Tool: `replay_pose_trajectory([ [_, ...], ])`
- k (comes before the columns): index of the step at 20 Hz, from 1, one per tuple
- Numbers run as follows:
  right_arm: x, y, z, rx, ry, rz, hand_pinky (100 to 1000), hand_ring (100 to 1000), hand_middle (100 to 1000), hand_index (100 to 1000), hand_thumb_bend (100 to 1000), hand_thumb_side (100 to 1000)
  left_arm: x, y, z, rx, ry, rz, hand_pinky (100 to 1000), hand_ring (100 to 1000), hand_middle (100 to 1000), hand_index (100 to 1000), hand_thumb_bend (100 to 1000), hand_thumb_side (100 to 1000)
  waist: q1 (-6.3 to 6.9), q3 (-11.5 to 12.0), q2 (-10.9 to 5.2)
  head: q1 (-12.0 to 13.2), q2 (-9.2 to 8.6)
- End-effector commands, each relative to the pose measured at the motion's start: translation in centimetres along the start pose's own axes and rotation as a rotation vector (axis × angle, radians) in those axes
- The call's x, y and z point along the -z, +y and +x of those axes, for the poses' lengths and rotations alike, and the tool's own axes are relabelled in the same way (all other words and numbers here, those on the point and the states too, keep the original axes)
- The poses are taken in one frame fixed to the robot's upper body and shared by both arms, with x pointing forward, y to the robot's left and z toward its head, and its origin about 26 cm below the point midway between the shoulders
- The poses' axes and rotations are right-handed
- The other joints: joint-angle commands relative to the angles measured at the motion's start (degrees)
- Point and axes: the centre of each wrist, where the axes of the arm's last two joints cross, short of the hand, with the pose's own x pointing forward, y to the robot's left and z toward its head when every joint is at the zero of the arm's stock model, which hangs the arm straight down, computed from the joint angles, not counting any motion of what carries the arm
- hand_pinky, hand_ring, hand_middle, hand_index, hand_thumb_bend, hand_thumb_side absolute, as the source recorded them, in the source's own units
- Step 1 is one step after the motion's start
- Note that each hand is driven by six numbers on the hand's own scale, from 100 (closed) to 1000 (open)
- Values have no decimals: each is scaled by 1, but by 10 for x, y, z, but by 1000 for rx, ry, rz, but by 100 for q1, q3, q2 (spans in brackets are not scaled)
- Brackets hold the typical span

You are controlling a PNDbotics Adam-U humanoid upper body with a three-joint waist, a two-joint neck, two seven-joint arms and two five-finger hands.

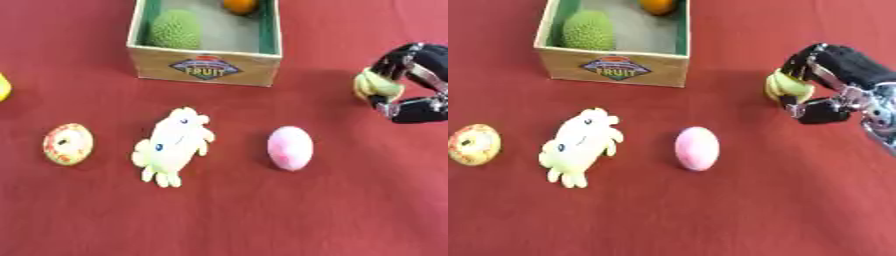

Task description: Pick up objects on the table and place them in the box.

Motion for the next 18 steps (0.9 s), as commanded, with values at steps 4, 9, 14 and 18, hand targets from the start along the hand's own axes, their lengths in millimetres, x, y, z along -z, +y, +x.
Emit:
replay_pose_trajectory([
  [4, -10, -22, 14, -13, -86, -125, 758, 591, 480, 585, 100, 104, 5, 2, 6, 9, -28, -8, 925, 712, 677, 879, 100, 595, -25, -50, -287, 32, -31],
  [9, -8, -46, 16, -31, -191, -185, 768, 597, 487, 599, 134, 100, 5, 3, 7, 19, -27, -13, 925, 713, 677, 879, 100, 593, -80, -77, -419, 24, 7],
  [14, -1, -76, 27, -33, -289, -241, 772, 591, 482, 603, 113, 100, 8, 2, 8, 19, -34, -34, 925, 713, 677, 879, 100, 591, -156, 13, -496, -75, 26],
  [18, 4, -94, 39, -8, -317, -276, 772, 586, 481, 609, 100, 100, 11, 0, 9, 13, -46, -54, 926, 713, 677, 879, 100, 590, -248, 188, -486, -222, 1],
])
